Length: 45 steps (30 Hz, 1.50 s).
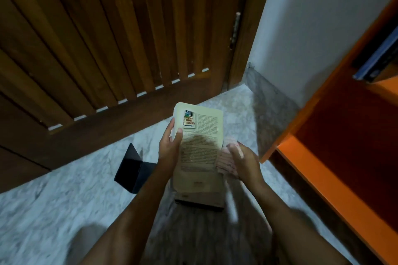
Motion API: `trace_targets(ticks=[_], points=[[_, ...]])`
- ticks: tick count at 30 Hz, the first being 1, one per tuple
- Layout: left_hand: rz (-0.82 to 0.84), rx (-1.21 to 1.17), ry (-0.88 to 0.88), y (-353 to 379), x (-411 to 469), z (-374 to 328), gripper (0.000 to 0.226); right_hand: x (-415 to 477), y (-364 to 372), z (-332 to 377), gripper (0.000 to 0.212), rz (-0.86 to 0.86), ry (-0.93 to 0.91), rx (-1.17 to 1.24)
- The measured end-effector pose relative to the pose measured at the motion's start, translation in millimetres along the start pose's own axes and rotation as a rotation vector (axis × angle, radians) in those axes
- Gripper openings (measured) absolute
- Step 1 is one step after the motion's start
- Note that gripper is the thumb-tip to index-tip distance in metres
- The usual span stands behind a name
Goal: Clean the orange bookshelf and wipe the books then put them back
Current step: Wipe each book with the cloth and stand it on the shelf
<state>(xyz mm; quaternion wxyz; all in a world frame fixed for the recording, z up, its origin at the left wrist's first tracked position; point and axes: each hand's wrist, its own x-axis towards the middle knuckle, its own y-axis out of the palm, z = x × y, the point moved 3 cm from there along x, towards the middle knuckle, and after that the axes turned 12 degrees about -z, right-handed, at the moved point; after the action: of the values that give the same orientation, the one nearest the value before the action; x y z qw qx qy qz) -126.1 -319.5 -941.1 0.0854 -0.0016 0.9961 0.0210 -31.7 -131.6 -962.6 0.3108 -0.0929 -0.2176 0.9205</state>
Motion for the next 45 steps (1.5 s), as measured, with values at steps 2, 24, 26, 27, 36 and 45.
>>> trace_targets(ticks=[2,24,26,27,36,45], points=[[-0.003,-0.034,0.029,1.7,-9.5,-30.4,0.041,1.6,-16.3,23.9,0.059,-0.043,-0.067,-0.058],[0.138,-0.428,0.266,22.3,-150.0,-224.9,0.045,-61.6,-143.1,276.6,0.023,-0.662,-0.689,-0.029],[0.136,-0.45,0.248,16.7,-151.8,-225.3,0.047,-50.5,-163.8,265.1,0.023,-0.756,-0.518,0.044],[0.128,-0.459,0.242,15.3,-152.2,-224.9,0.047,-49.2,-168.0,259.8,0.022,-0.79,-0.468,0.049],[0.039,-0.548,0.171,25.4,-150.9,-226.1,0.047,-87.3,-136.7,236.3,0.024,-0.619,-0.881,-0.143],[-0.048,-0.601,0.121,32.9,-141.2,-224.7,0.037,-105.6,-112.5,214.8,0.023,-0.563,-0.872,0.017]])
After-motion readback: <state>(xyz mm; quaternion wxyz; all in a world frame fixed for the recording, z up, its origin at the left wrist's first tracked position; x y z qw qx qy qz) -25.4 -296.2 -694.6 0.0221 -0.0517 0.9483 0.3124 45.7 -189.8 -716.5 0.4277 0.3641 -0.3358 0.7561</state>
